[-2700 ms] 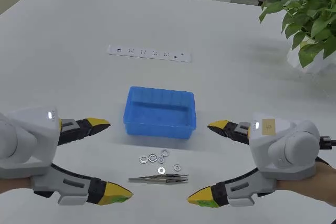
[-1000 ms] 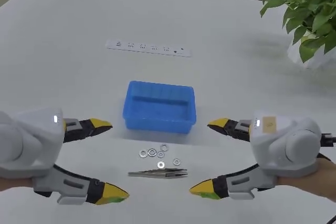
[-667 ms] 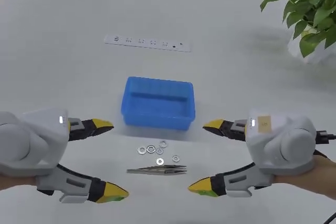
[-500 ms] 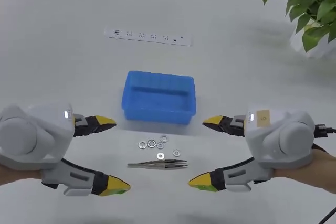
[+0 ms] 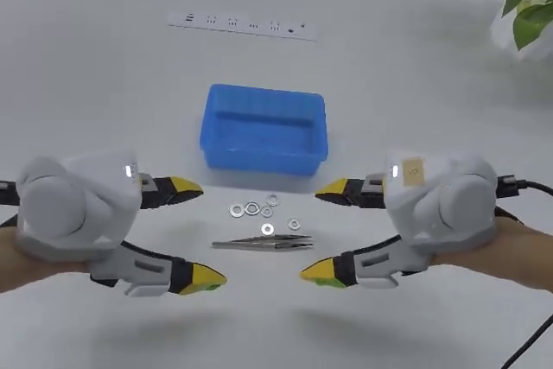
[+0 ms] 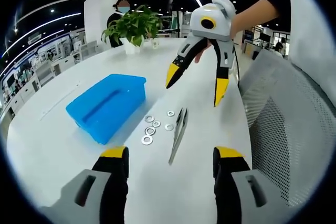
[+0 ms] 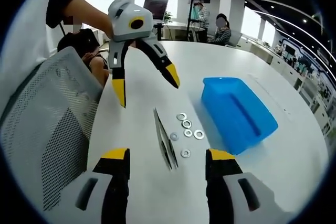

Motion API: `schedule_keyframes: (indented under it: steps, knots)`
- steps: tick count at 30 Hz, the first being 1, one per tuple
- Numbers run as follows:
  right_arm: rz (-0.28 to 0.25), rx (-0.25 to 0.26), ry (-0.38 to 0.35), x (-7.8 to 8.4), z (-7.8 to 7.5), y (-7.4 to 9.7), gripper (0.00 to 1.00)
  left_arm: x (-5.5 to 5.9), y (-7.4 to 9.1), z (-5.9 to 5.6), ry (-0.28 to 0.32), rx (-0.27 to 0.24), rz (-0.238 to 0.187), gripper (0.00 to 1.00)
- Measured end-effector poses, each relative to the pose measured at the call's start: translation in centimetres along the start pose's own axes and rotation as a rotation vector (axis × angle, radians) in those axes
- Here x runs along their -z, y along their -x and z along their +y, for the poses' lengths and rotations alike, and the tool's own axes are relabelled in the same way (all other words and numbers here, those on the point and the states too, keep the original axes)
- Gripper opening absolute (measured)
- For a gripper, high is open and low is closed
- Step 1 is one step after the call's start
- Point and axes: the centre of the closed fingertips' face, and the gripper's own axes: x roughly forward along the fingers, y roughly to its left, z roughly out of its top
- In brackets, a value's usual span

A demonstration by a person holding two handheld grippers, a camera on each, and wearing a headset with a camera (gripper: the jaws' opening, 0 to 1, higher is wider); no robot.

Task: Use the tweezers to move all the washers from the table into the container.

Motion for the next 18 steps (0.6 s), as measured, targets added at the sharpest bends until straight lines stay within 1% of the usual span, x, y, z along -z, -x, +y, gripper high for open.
schedule_keyframes:
  steps: [2, 4, 9, 11, 13, 15, 17, 18]
  knots:
    - [0.004, -0.015, -0.001, 0.0, 0.2, -0.4, 0.52, 0.2, -0.2, 0.0, 0.003, 0.005, 0.009, 0.65]
    - [0.006, -0.033, 0.004, -0.1, 0.4, -0.9, 0.47, 0.4, -0.5, 0.1, -0.001, 0.002, 0.021, 0.64]
    - [0.046, -0.064, 0.028, 0.2, 0.6, -1.9, 0.42, 0.4, -1.1, 0.0, -0.007, 0.008, 0.032, 0.62]
    - [0.058, -0.077, 0.025, 0.2, 0.6, -2.3, 0.39, 0.4, -1.4, 0.0, -0.023, 0.011, 0.043, 0.59]
    - [0.059, -0.087, 0.025, 0.1, 0.6, -2.6, 0.36, 0.4, -1.8, -0.1, -0.016, 0.020, 0.051, 0.54]
    - [0.065, -0.098, 0.024, 0.1, 0.6, -2.9, 0.35, 0.4, -2.0, -0.1, -0.001, 0.027, 0.057, 0.53]
    - [0.066, -0.107, 0.028, 0.1, 0.7, -3.1, 0.35, 0.4, -2.2, -0.1, -0.009, 0.029, 0.060, 0.50]
    - [0.069, -0.109, 0.028, 0.1, 0.7, -3.2, 0.35, 0.4, -2.3, -0.3, -0.017, 0.041, 0.062, 0.49]
